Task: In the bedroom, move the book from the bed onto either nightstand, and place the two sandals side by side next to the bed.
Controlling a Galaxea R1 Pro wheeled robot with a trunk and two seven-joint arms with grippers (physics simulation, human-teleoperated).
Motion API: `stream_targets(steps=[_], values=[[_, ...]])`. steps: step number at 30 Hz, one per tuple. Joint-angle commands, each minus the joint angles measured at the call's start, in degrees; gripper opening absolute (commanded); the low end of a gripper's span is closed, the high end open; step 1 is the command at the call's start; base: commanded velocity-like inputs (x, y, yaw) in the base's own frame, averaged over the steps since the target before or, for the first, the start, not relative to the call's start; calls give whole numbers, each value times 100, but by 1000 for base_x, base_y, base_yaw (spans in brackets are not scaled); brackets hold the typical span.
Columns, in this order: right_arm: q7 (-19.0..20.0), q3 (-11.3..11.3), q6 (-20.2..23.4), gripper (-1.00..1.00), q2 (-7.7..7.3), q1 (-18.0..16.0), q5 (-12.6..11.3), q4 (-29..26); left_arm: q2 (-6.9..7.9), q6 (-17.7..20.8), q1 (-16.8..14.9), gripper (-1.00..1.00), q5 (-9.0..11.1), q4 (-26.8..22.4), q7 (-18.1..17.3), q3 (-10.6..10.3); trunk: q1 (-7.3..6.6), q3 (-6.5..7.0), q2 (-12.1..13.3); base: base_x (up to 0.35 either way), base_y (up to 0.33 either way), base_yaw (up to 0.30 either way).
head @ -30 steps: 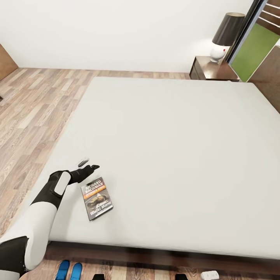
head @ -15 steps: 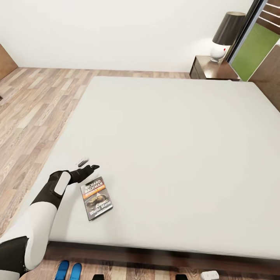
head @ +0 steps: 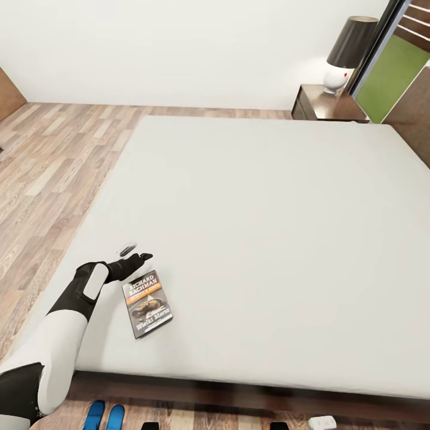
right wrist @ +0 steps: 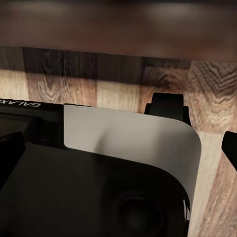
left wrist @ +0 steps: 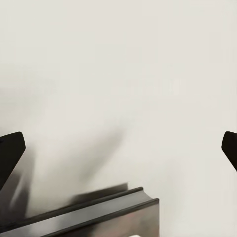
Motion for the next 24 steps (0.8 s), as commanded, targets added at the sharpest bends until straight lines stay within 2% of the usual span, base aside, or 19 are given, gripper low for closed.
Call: stream_targets(steps=[1,4,7,24], values=[[5,-48,-41,100,-4,-8,54,24,-3,35,-3,100,-9,-4,-24,23,0,-3,-2,0,0,0],[5,-48,-41,100,-4,-8,54,24,-3,35,-3,100,-9,-5,-24,23,0,-3,-2,0,0,0],[5,-48,-41,100,-4,-8,54,24,-3,35,-3,100,-9,-3,-24,23,66,-57,-122,0,0,0],[5,-48,-41,100,-4,-8,54,24,-3,35,-3,100,-9,-8,-29,23,66,-57,-122,0,0,0]])
